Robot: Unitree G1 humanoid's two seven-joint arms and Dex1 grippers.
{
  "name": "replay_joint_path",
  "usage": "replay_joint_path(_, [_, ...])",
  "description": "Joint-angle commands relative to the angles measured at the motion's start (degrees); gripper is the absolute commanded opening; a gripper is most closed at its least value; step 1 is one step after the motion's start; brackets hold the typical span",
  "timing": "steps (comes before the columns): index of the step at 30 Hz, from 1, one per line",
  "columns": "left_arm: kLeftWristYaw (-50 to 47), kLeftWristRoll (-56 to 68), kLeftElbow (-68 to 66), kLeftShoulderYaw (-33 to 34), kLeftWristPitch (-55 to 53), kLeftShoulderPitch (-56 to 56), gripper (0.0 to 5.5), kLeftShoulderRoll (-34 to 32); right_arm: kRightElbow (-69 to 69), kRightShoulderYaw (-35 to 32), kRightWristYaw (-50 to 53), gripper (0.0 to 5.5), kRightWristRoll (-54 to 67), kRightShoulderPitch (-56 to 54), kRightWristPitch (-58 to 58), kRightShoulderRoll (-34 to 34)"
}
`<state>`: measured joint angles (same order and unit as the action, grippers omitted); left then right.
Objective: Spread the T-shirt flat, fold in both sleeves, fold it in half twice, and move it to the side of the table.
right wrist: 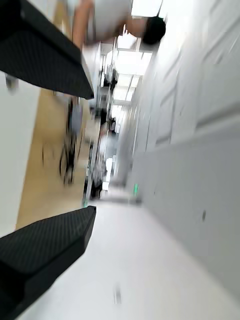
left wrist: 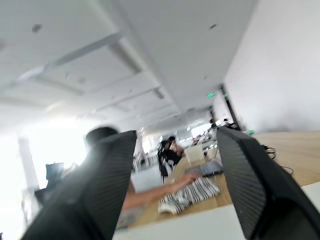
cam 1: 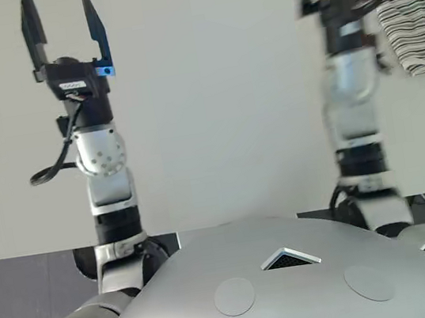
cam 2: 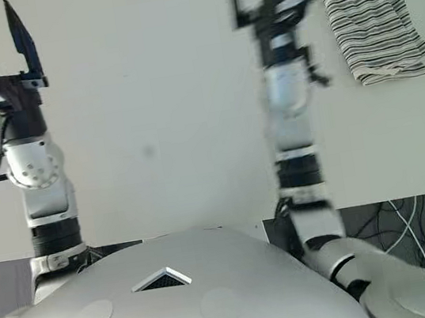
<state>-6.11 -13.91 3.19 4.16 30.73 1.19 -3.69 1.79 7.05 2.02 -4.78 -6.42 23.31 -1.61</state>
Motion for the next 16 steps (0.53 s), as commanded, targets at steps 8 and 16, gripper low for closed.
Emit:
replay_joint_path(8, [-7.01,-7.42,-15.28,-5.53,15.29,-1.74,2.92,-0.06,9.22,0.63,4.23,3.99,-3.95,4.32,17.86,2.71])
replay_joint_path(16, [-7.62,-6.73,-15.80,-6.66,20.33,0.14,2.92,0.19,9.77,-0.55,3.70,3.99,-4.70,4.79,18.93,2.12])
